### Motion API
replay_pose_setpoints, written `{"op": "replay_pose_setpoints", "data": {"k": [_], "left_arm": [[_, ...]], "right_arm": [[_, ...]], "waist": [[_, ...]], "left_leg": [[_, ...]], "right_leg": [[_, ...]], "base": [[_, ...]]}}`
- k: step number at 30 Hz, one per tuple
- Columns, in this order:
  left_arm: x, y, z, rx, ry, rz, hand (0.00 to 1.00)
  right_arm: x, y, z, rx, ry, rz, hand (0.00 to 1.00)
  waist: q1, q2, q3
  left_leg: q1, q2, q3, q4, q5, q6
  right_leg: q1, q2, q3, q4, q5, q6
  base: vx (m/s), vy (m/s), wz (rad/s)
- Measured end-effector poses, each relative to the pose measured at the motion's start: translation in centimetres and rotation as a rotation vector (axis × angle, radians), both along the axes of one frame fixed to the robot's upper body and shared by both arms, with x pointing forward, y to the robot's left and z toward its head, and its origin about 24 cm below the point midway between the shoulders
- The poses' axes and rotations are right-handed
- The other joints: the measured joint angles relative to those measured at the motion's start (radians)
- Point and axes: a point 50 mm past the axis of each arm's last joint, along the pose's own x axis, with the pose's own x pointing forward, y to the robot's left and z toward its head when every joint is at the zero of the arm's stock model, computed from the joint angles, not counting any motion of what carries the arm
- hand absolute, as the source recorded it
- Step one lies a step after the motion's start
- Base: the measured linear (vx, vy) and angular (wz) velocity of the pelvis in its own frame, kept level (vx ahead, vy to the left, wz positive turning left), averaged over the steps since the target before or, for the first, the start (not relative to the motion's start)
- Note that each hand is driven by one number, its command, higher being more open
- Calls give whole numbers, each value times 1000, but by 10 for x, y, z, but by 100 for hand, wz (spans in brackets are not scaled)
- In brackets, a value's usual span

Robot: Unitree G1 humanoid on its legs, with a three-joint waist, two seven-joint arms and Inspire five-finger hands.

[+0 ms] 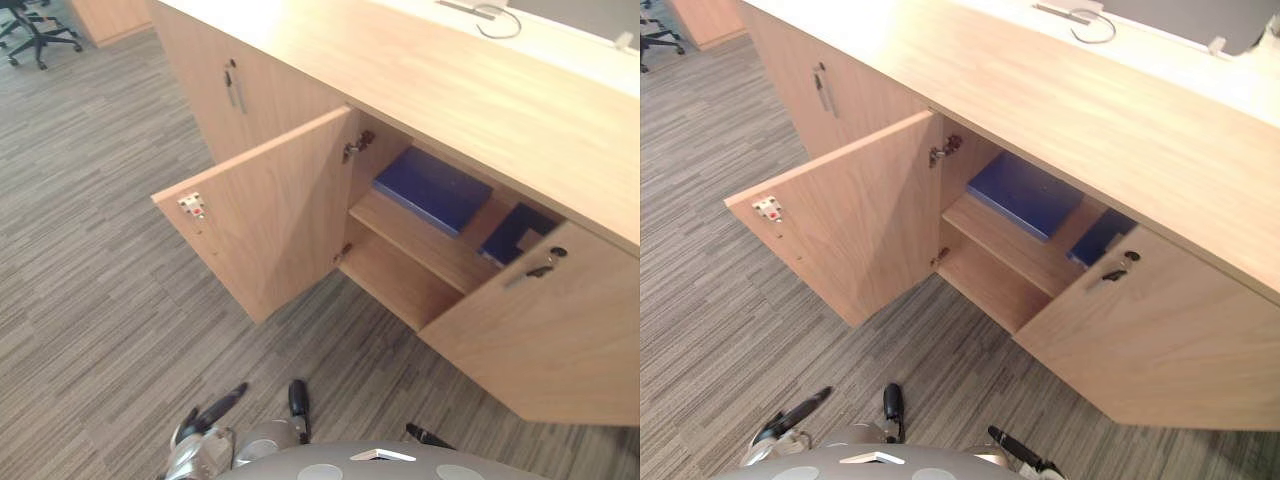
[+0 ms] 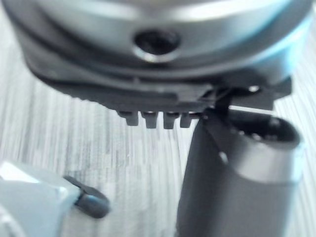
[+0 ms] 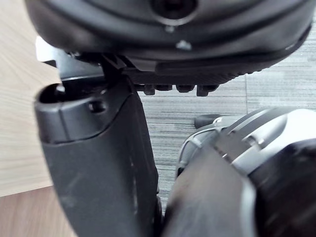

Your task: Walk over to the cabinet, pick up the folder, carry it to the office cabinet, place the folder inside the office cabinet, then close the office cabinet door

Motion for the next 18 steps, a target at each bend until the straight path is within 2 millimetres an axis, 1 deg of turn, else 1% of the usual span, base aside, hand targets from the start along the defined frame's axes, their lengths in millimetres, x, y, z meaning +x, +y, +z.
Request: {"op": "replay_pose_setpoints", "data": {"k": [1,2,4,5,6,8,10,11,12,13,14,15,18], "left_arm": [[-5,11,3,10,-4,59,100],[-5,22,6,32,-16,85,100],[-2,37,14,71,-55,128,100],[2,45,19,97,-84,146,100],[4,49,21,109,-98,154,100],[10,59,28,144,-131,165,100],[20,71,39,196,-178,156,100],[31,77,49,239,-222,131,100],[34,80,53,262,-231,109,100],[43,86,63,322,-239,43,100],[48,89,68,355,-239,2,100],[62,96,83,445,-241,-122,100],[84,108,105,573,-236,-303,100]], "right_arm": [[0,0,0,6,0,-1,100],[0,0,0,10,-2,0,100],[1,0,0,15,-5,11,100],[3,2,0,22,-9,32,100],[3,2,0,25,-11,37,100],[4,4,-1,36,-15,51,100],[5,5,-1,40,-18,78,100],[5,5,-1,40,-17,80,100],[5,5,-1,40,-16,83,100],[5,5,-1,38,-14,97,100],[5,5,-1,37,-12,106,100],[5,5,0,34,-13,118,100],[5,5,0,34,-12,125,100]], "waist": [[-2,4,-1],[-1,5,-1],[2,0,-4],[4,0,-7],[5,1,-10],[6,2,-24],[2,4,-32],[1,8,-39],[3,9,-42],[7,9,-49],[7,10,-50],[7,8,-55],[6,9,-56]], "left_leg": [[0,-6,-12,0,-6,7],[-2,-14,-20,0,-11,14],[-2,-25,-26,0,-16,20],[-2,-28,-27,0,-17,22],[-2,-27,-25,0,-18,23],[-1,-25,-16,0,-20,25],[2,-19,-6,0,-23,24],[2,-13,3,0,-24,22],[2,-9,11,0,-24,21],[2,-2,20,0,-27,17],[3,1,24,0,-27,16],[4,9,32,0,-28,14],[21,20,47,0,-34,5]], "right_leg": [[-1,-5,0,13,11,-2],[-1,-12,3,24,15,4],[1,-22,4,30,16,5],[2,-23,5,30,20,11],[1,-23,7,30,24,16],[-4,-23,17,30,26,16],[-8,-21,40,30,26,16],[-14,-18,43,30,26,16],[-18,-17,48,30,26,16],[-25,-15,61,29,26,16],[-25,-13,62,29,26,16],[-26,-9,64,29,26,16],[-28,-3,92,28,26,16]], "base": [[91,28,28],[90,23,31],[84,-8,18],[78,-30,5],[71,-41,-3],[58,-49,-13],[70,-95,-18],[62,-106,-17],[62,-110,-29],[41,-74,-25],[54,-100,-28],[54,-103,-17],[67,-99,-22]]}}
